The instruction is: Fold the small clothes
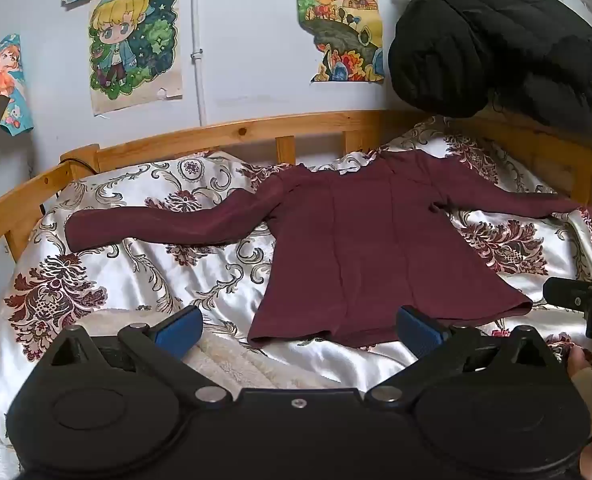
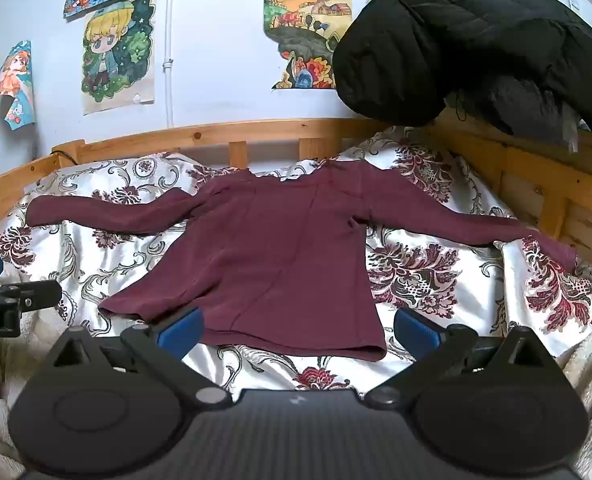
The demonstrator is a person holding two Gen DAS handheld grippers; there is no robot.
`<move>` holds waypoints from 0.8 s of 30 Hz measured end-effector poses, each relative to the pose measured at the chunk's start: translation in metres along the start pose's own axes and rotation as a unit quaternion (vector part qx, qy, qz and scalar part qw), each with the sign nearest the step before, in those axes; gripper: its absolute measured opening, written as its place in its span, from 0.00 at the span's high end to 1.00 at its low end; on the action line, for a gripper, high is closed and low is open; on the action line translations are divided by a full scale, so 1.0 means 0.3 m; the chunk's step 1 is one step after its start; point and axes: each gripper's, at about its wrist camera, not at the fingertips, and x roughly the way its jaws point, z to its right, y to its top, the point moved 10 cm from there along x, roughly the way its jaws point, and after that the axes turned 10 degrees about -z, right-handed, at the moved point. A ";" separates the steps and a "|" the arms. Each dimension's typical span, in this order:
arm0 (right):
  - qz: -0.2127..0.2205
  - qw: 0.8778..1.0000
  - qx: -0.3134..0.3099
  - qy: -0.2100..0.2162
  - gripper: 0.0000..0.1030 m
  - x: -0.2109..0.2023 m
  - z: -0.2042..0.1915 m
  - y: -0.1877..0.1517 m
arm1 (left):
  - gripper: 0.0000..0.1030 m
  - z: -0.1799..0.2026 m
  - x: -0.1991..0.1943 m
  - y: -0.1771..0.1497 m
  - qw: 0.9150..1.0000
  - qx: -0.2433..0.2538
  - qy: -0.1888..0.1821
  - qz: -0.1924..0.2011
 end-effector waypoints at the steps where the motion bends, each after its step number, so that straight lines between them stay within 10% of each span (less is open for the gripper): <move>1: 0.000 1.000 0.000 0.000 0.00 0.000 0.000 0.000 | 0.01 0.000 0.000 0.000 1.000 0.000 0.000 -0.001; 24: -0.006 1.000 0.004 0.001 0.00 0.011 -0.002 -0.015 | 0.01 -0.001 0.000 0.000 1.000 0.002 0.002 0.000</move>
